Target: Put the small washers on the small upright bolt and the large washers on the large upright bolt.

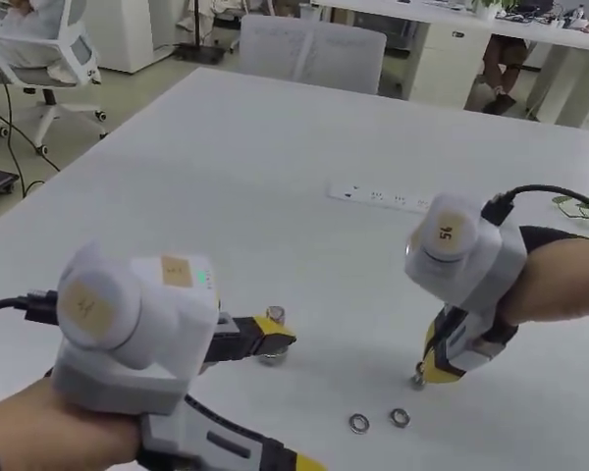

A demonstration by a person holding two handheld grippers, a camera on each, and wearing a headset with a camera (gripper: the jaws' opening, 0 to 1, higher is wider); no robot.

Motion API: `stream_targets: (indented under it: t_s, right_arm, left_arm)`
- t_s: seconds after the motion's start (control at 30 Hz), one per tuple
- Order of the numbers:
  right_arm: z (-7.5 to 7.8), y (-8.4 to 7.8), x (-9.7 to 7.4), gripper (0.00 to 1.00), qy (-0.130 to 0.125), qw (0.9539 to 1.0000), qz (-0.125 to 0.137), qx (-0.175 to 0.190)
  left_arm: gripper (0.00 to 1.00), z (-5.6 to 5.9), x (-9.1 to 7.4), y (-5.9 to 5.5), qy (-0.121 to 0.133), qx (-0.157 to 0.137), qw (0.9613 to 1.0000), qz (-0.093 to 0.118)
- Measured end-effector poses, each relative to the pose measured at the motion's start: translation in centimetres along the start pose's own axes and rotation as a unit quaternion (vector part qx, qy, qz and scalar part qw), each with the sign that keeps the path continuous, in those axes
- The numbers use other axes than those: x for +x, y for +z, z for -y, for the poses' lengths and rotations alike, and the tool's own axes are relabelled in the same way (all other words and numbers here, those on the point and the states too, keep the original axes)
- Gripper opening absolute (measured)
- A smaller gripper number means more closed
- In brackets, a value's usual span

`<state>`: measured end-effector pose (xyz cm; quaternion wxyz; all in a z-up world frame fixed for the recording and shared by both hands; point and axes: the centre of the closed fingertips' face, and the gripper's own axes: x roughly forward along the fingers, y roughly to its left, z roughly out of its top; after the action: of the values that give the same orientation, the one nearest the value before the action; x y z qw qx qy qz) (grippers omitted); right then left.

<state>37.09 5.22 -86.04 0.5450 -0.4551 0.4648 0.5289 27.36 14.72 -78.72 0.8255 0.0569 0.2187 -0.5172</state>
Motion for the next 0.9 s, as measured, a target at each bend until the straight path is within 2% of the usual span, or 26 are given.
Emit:
stream_targets:
  t_s: [0.57,0.9]
  right_arm:
    - [-0.3,-0.1,1.4,0.13,0.001,1.0000,-0.007,-0.005]
    - [-0.3,0.0,1.3,0.16,0.000,1.0000,0.000,0.007]
  left_arm:
    - [0.83,-0.1,-0.1,-0.1,0.003,-0.003,1.0000,0.000]
    - [0.83,-0.2,-0.1,-0.3,0.004,-0.004,1.0000,-0.002]
